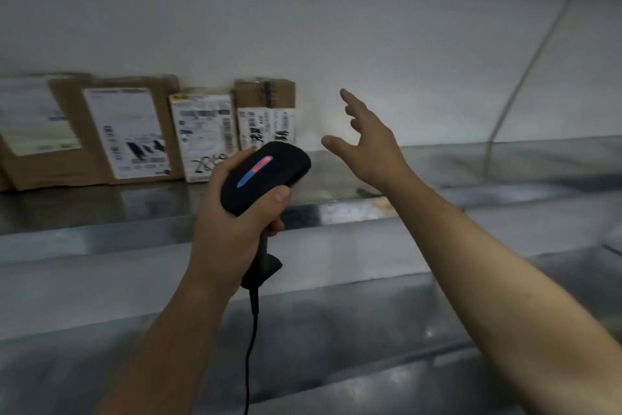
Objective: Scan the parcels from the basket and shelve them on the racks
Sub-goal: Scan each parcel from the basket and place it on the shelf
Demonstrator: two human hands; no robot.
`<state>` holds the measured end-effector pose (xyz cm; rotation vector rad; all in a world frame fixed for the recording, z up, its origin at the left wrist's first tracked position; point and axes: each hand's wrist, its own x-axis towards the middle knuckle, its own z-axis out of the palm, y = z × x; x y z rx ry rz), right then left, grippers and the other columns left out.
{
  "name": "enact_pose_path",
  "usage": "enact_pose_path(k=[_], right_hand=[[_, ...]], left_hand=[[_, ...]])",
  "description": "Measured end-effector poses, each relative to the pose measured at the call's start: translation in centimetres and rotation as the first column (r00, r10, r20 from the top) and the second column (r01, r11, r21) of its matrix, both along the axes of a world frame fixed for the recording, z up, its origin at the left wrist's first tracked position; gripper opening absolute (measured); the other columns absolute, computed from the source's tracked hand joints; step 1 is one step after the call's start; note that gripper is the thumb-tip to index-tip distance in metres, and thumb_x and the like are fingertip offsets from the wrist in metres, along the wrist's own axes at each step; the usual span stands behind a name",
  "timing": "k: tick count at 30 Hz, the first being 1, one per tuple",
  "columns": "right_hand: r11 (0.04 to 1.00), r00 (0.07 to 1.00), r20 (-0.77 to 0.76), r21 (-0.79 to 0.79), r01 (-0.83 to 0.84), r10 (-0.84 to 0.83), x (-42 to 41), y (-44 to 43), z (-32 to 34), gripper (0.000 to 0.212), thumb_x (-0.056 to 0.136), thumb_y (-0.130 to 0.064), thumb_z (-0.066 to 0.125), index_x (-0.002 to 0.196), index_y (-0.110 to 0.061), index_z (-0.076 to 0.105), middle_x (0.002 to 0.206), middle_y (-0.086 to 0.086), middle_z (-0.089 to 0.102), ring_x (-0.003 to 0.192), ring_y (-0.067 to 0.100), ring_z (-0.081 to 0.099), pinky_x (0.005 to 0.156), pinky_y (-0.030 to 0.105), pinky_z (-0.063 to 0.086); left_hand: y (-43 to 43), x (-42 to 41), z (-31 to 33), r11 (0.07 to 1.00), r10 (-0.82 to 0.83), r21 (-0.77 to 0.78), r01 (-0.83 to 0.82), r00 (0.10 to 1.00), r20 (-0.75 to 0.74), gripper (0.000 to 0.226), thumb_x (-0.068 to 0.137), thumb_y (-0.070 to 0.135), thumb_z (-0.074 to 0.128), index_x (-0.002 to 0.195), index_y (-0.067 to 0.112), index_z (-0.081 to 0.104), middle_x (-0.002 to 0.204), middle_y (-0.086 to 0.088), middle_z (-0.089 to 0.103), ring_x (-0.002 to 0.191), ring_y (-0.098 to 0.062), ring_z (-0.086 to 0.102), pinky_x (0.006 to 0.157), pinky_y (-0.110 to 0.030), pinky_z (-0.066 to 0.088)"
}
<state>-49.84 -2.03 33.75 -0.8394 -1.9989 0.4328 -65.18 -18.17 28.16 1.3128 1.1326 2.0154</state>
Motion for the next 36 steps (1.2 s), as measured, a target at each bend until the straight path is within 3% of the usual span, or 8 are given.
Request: enact_pose_path(k=[9,15,19,23,26,29,32,36], right_hand=[[0.944,0.953,-0.047,0.129,0.304,-0.301,11.7,-2.0,-4.2,0.054,0.099,-0.031,0.063,0.149,-0.019,0.046,0.151,-0.003,0.048,0.139,0.007,0.039,0.101,-0.005,0.018],[0.871,0.878,-0.057,0.113,0.478,-0.475,21.2,-4.1,-8.3,0.048,0.097,-0.029,0.062,0.142,-0.012,0.055,0.145,0.004,0.055,0.135,0.015,0.047,0.104,0.001,0.024],[0.827,0.829,-0.059,0.060,0.559,-0.556,27.4,-5.9,-10.8,0.052,0.095,-0.033,0.059,0.141,-0.010,0.055,0.145,0.006,0.055,0.139,0.020,0.046,0.114,0.022,0.030],[0.770,0.770,-0.054,0.023,0.638,-0.636,34.7,-8.0,-12.9,0.052,0.095,-0.032,0.058,0.141,-0.009,0.055,0.145,0.007,0.055,0.140,0.020,0.045,0.117,0.028,0.032],[0.725,0.724,-0.045,-0.020,0.688,-0.688,40.2,-9.6,-14.7,0.051,0.095,-0.033,0.057,0.142,-0.012,0.055,0.147,0.006,0.054,0.141,0.019,0.044,0.118,0.034,0.033],[0.672,0.673,-0.021,-0.079,0.736,-0.740,45.1,-11.3,-16.6,0.050,0.096,-0.031,0.058,0.143,-0.014,0.053,0.148,0.004,0.053,0.141,0.017,0.042,0.118,0.030,0.031],[0.625,0.631,0.003,-0.131,0.770,-0.776,49.2,-12.8,-18.4,0.050,0.097,-0.033,0.058,0.144,-0.016,0.053,0.149,0.001,0.052,0.142,0.013,0.041,0.117,0.028,0.030],[0.557,0.574,0.024,-0.212,0.803,-0.818,53.6,-14.3,-20.6,0.049,0.100,-0.030,0.060,0.145,-0.017,0.051,0.150,-0.001,0.050,0.142,0.011,0.040,0.116,0.025,0.029]], left_hand=[[2.9,7.6,-2.3,0.970,-0.243,-0.052,0.239,0.965,-0.096,0.062,0.063,0.044,0.081,0.121,0.036,0.060,0.109,-0.019,0.067,0.072,-0.023,0.067,0.061,-0.028,0.054],[5.3,15.3,-4.6,0.926,-0.368,-0.139,0.352,0.923,-0.113,0.062,0.059,0.046,0.081,0.118,0.040,0.062,0.105,-0.008,0.071,0.072,-0.016,0.067,0.060,-0.024,0.054],[6.4,21.3,-6.0,0.887,-0.448,-0.183,0.425,0.887,-0.114,0.067,0.057,0.047,0.080,0.120,0.037,0.060,0.103,-0.005,0.071,0.067,-0.012,0.066,0.059,-0.023,0.053],[7.4,28.7,-7.3,0.844,-0.522,-0.214,0.491,0.843,-0.126,0.063,0.061,0.038,0.086,0.118,0.038,0.059,0.108,-0.004,0.071,0.065,-0.011,0.065,0.058,-0.024,0.053],[8.2,34.1,-8.8,0.826,-0.550,-0.242,0.509,0.823,-0.144,0.075,0.058,0.048,0.085,0.127,0.034,0.058,0.112,0.003,0.071,0.079,-0.017,0.068,0.067,-0.034,0.059],[8.6,39.2,-10.4,0.798,-0.586,-0.284,0.531,0.794,-0.163,0.070,0.057,0.054,0.083,0.122,0.043,0.058,0.108,0.018,0.071,0.090,-0.014,0.070,0.086,-0.053,0.061],[8.6,43.6,-11.6,0.761,-0.633,-0.320,0.564,0.755,-0.174,0.062,0.058,0.054,0.082,0.115,0.048,0.058,0.105,0.024,0.071,0.088,-0.008,0.070,0.087,-0.053,0.060],[9.2,48.2,-12.9,0.735,-0.661,-0.362,0.574,0.725,-0.192,0.064,0.059,0.053,0.083,0.118,0.046,0.060,0.106,0.022,0.071,0.089,-0.012,0.070,0.086,-0.057,0.060]])
